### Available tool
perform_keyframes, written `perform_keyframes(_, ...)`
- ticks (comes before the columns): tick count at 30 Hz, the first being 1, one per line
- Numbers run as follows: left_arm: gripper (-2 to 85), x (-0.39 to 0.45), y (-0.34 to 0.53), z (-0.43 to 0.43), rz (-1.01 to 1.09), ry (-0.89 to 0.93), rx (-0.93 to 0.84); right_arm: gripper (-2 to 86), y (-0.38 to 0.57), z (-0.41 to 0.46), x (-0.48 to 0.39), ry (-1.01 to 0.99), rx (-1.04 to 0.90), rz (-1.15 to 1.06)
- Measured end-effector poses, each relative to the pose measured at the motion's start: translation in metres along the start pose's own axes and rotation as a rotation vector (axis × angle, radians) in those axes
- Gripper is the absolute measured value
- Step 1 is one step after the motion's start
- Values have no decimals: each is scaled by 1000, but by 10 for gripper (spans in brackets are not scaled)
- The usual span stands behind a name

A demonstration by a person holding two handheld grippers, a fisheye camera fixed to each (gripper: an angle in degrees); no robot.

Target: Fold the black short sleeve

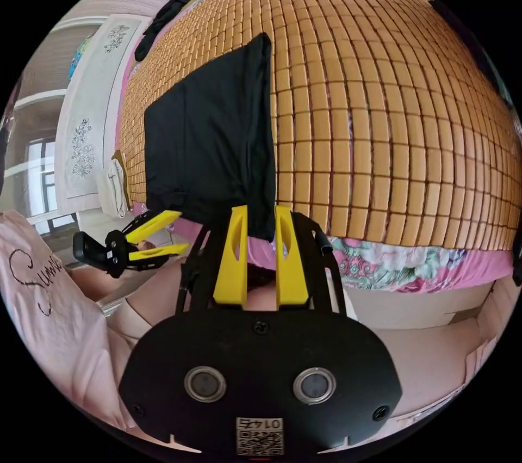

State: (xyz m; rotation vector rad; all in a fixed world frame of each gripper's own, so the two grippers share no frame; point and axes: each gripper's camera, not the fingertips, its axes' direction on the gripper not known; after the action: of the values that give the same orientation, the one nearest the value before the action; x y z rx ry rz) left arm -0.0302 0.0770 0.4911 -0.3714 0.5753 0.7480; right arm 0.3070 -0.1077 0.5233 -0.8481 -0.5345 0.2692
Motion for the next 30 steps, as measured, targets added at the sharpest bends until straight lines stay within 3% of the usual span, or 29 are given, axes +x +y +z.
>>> perform_keyframes(5, 163, 9, -35, 37, 154, -21, -10, 23, 1, 28, 28, -79, -72, 64)
perform_keyframes(10, 170, 20, -56, 54, 219, 11, -15, 6, -1, 8, 34, -213, -5, -23)
perform_keyframes(14, 116, 26, -66, 61, 183, -18, -6, 6, 0, -19, 59, -516, 137, -30)
perform_keyframes(18, 35, 18, -67, 61, 94, -87, -14, 16, 5, -34, 77, -504, 187, -84)
perform_keyframes(21, 26, 13, -64, 55, 56, -49, -1, 44, 22, -32, 117, -550, 232, 23)
perform_keyframes(24, 22, 17, -58, 48, 77, -62, 6, 67, 26, -23, 159, -759, 298, 129)
perform_keyframes(28, 22, 18, -50, 40, 50, -36, 18, 103, -9, -11, 171, -690, 272, 141)
perform_keyframes(30, 22, 19, -46, 35, 50, -26, 27, 103, -23, -2, 170, -749, 263, 111)
